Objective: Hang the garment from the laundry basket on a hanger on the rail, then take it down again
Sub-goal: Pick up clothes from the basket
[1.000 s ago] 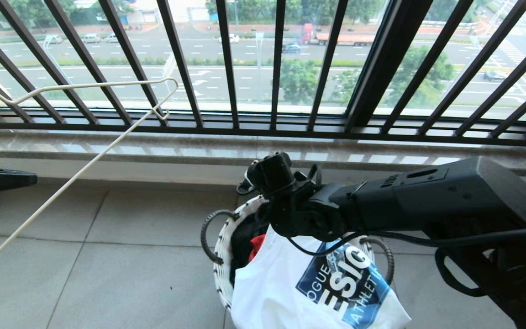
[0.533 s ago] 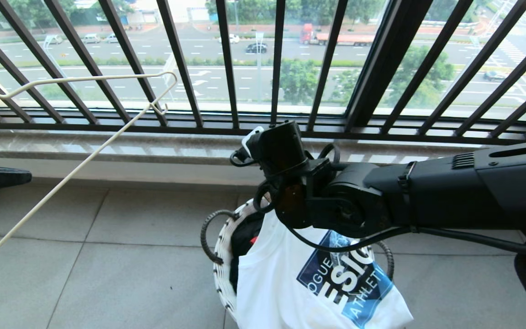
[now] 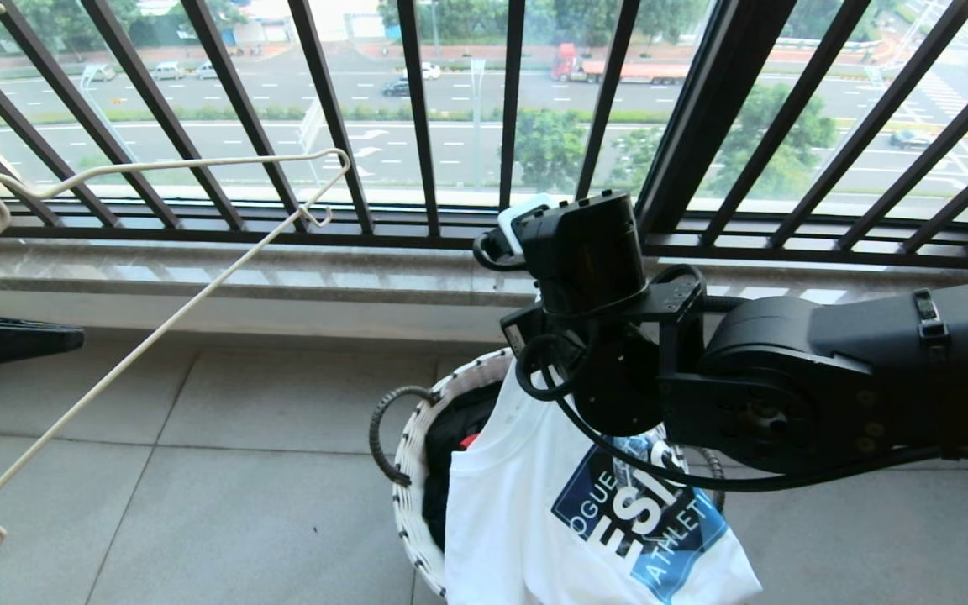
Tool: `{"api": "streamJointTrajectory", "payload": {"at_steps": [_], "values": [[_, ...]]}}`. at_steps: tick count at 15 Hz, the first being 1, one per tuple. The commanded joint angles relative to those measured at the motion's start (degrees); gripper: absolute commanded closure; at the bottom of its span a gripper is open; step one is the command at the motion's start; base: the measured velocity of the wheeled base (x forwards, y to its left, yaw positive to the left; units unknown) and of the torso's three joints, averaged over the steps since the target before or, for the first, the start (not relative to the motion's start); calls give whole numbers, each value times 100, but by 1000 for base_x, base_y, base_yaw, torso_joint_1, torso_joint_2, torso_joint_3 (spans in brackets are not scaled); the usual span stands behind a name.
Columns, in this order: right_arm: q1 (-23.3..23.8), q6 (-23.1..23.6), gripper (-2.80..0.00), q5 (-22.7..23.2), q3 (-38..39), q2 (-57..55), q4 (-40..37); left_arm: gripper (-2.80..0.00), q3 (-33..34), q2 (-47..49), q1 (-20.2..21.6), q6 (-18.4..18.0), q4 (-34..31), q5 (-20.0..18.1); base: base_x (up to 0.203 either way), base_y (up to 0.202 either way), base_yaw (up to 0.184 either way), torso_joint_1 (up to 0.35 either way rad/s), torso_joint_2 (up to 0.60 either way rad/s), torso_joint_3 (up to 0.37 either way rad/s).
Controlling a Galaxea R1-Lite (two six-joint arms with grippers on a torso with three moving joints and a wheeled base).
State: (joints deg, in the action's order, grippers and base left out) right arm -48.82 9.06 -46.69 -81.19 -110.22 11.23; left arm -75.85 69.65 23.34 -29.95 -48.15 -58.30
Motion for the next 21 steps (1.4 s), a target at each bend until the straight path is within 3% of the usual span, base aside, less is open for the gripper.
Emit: {"api": "streamJointTrajectory", "payload": {"at_steps": [1,8,16,21], "values": [[-63,5,0,29,533,293,395,0,28,117,-162,-8,-27,-33,0,0,0,0,0,0],[-67,-18,0,345,609,294,570,0,174,284,-485,-30,-19,-38,0,0,0,0,0,0],[-67,-18,0,329,632,172,567,0,176,242,-497,25,-19,-148,0,0,0,1,0,5],[-58,-18,0,345,622,131,677,0,315,171,-497,-104,-19,-147,0,0,0,5,2,186]]}}
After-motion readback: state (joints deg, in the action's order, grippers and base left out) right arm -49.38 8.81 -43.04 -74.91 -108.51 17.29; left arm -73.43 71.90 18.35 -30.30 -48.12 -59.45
